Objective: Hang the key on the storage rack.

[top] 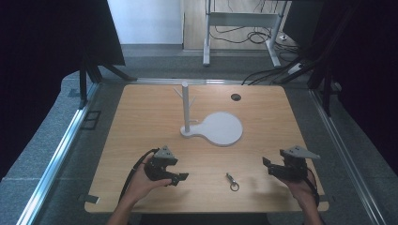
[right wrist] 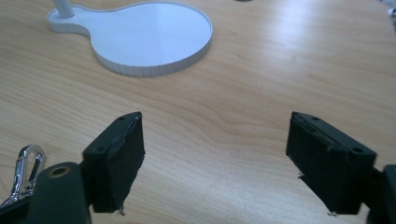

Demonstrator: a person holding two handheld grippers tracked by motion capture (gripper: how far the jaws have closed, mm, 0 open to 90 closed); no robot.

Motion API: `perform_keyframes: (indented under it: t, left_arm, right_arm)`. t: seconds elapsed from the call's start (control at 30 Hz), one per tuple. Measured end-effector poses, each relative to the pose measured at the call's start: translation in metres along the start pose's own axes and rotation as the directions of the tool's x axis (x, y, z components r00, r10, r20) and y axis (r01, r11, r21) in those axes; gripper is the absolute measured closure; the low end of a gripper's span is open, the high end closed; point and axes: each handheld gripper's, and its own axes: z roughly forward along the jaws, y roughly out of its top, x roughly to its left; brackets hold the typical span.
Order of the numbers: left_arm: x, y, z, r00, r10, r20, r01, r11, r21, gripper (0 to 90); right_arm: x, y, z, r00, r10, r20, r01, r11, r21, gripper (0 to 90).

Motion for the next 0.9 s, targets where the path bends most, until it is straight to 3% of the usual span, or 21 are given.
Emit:
perform_keyframes:
  t: [0.27,0.6,0.67,0.8,0.9]
  left_arm:
    - [0.000,-0.002,-0.003,0.9999,-0.009,-0.009,0.009,1.0000,0.000,26.1]
    - [-0.003,0.000,-0.002,0.9999,0.010,-0.012,-0.010,0.9999,0.013,26.1]
    - [-0.004,0.002,-0.002,0.9999,0.012,0.000,-0.012,0.9999,0.002,26.1]
    - [-0.004,0.004,0.005,0.9996,0.029,0.002,-0.029,0.9990,0.035,26.1]
    - [-0.003,0.005,0.004,0.9996,0.026,0.009,-0.026,0.9992,0.031,26.1]
  right_arm:
    - [-0.006,0.000,0.002,0.9996,0.011,-0.025,-0.011,1.000,-0.001,31.2]
    - [-0.012,0.000,-0.013,0.9995,-0.009,-0.032,0.008,1.000,-0.015,36.1]
    - [-0.010,0.000,-0.017,0.9993,-0.008,-0.035,0.007,1.000,-0.018,37.4]
    - [-0.006,0.000,-0.023,0.9988,-0.024,-0.043,0.024,1.000,0.004,41.7]
    - [-0.003,0.003,-0.025,0.9976,-0.034,-0.060,0.035,0.999,0.010,42.8]
